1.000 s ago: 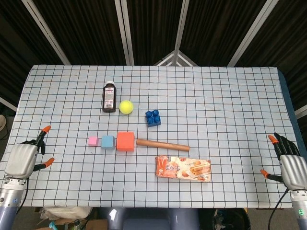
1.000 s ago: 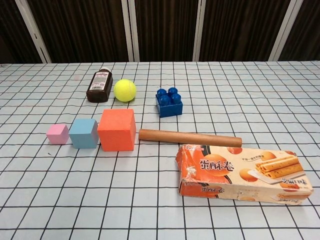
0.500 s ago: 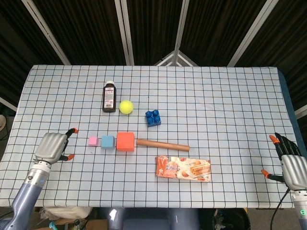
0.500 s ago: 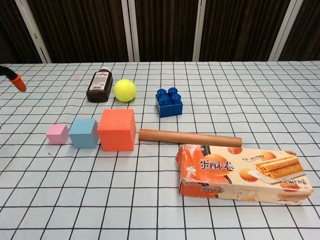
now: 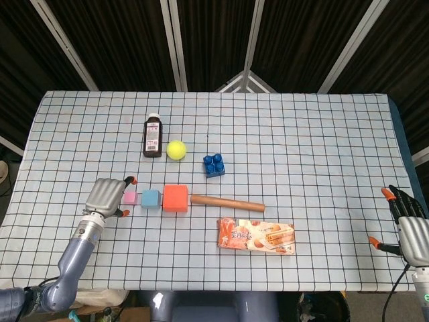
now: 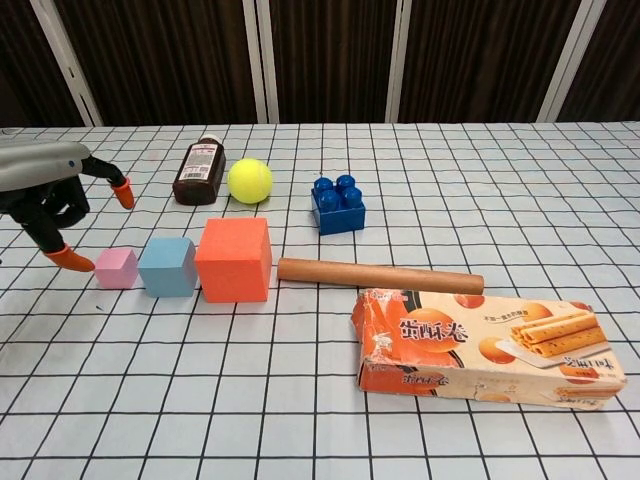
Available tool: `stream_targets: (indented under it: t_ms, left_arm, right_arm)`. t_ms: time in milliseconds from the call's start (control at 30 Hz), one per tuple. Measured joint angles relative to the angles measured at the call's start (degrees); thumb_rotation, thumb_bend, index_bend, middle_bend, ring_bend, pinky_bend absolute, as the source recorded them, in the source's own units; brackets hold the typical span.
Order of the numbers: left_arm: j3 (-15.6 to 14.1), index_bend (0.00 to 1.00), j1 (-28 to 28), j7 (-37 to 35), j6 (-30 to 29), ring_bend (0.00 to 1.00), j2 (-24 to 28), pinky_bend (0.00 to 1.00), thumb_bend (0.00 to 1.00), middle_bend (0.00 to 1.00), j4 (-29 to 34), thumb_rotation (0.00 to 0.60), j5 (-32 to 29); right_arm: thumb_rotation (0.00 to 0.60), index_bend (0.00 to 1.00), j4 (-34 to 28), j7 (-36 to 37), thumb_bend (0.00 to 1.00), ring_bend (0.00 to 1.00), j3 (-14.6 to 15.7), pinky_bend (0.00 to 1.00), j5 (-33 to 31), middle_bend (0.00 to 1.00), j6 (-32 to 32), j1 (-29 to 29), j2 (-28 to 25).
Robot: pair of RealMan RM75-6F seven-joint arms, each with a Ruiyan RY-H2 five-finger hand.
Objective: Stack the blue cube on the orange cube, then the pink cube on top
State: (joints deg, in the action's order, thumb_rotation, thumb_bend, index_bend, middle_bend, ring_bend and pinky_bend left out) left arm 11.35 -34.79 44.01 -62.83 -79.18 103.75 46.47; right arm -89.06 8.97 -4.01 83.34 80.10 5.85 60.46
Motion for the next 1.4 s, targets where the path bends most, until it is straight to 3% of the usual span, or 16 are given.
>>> stream_targets:
  t_ms: [1033, 1400]
  left_arm:
    - [-2.6, 0.33, -7.3, -1.4, 1.7, 0.8, -8.5, 0.85, 0.13, 0.84, -9.8, 0.6, -3.2]
    - [-2.9, 0.37, -8.6, -1.4, 1.2, 0.8, -9.8, 0.85, 0.2, 0.84, -10.6, 0.6, -3.3]
  right_arm:
    - [0.6, 0.0, 0.4, 0.2, 0.13, 0.03, -0.3, 0.1, -1.3, 0.01, -1.4, 0.4, -0.1]
    - [0.6, 0.0, 0.4, 0.5, 0.13, 0.03, -0.3, 0.1, -1.4, 0.01, -1.4, 0.3, -0.2]
